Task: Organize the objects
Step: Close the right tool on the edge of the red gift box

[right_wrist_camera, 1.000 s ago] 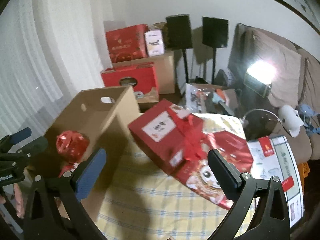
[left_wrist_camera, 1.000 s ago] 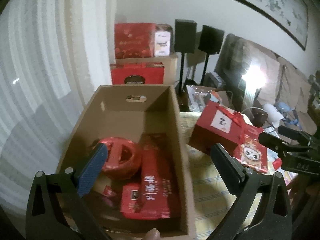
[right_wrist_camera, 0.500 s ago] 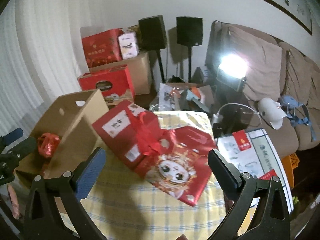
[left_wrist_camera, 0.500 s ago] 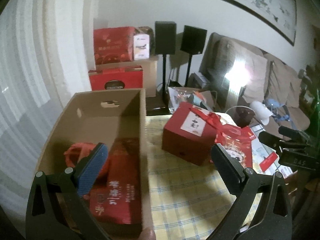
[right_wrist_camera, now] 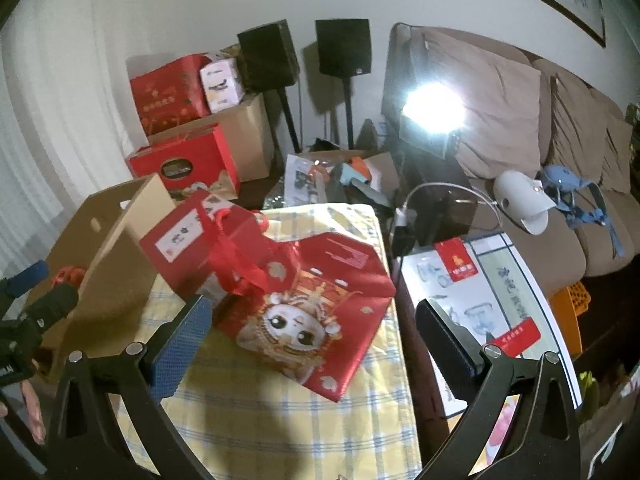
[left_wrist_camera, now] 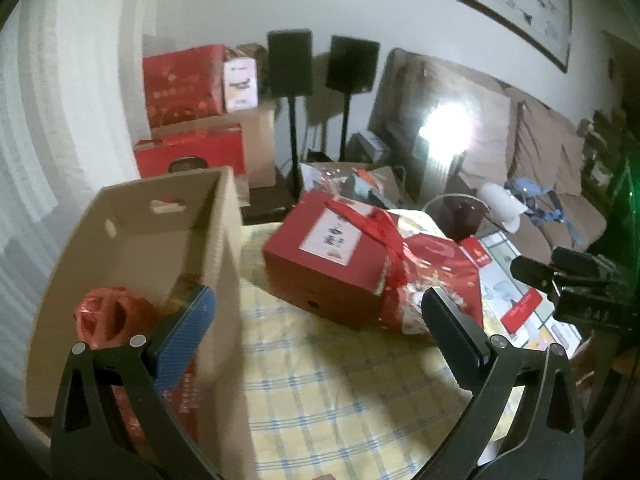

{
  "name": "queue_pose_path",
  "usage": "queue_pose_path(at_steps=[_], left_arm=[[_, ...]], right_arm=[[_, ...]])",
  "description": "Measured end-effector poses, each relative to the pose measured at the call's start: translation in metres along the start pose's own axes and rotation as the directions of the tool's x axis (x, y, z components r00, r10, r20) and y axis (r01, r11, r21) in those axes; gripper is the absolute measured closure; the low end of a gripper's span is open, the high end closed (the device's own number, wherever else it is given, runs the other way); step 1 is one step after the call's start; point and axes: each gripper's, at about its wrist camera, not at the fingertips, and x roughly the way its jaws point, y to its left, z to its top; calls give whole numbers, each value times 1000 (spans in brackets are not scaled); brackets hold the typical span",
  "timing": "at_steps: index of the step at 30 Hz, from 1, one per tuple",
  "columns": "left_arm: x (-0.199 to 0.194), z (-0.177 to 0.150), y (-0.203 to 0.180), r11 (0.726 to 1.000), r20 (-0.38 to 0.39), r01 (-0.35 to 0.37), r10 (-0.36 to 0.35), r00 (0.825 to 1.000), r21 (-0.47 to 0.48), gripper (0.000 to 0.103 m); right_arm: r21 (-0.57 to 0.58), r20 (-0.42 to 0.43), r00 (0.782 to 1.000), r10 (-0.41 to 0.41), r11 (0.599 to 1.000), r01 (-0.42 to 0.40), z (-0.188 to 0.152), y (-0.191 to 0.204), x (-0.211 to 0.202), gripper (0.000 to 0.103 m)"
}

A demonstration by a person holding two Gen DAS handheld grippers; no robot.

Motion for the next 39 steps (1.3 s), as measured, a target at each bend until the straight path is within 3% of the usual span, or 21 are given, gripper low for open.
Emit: queue_pose_path(at_steps=[9, 18, 26, 32, 39], left_arm=[[31, -3, -15, 999, -65, 34, -34, 997, 12, 0], [59, 22, -1, 999, -126, 50, -50, 991, -4, 1], [86, 49, 17, 997, -205, 72, -73, 976, -13, 1], [113, 60, 38, 992, -265, 107, -119, 957, -61, 10], [130, 67, 44, 992, -269, 110, -120, 956, -55, 16]], right_arm=[[34, -34, 999, 22, 999, -21, -7, -18, 13, 1], [74, -66, 988, 142, 988, -138, -1, -6, 40, 1], [137, -114, 955, 274, 956, -258, 3, 21, 79, 2], [180, -144, 927, 345, 931, -318, 4, 39, 102, 7], [192, -146, 909, 390, 913, -361, 8, 53, 115, 12]])
